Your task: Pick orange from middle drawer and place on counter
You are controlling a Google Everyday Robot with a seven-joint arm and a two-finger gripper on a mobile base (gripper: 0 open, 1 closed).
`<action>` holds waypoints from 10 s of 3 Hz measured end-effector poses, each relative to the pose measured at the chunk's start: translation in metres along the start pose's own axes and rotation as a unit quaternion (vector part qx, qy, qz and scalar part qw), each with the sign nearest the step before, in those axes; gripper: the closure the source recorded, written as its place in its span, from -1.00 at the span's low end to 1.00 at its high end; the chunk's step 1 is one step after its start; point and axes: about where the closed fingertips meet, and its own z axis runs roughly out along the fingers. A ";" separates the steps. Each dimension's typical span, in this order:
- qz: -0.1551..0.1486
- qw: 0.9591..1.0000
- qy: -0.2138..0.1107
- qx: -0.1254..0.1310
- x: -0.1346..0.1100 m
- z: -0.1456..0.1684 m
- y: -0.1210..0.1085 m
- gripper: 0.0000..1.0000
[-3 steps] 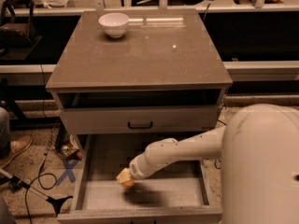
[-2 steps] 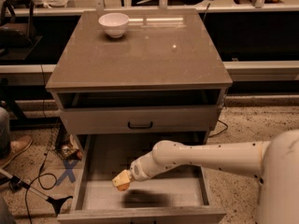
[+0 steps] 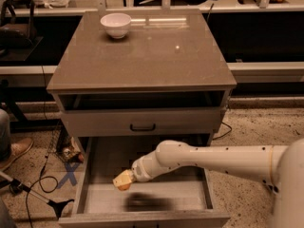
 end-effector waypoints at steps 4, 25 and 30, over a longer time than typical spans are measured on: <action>-0.167 0.971 -0.168 -0.006 -0.051 -0.154 0.038 1.00; -0.255 0.864 -0.373 0.222 -0.386 -0.334 -0.002 -0.88; -0.238 0.828 -0.443 0.246 -0.337 -0.422 0.007 -1.00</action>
Offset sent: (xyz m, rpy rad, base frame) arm 0.0285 -0.0768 0.1750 0.2230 -0.4882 0.0535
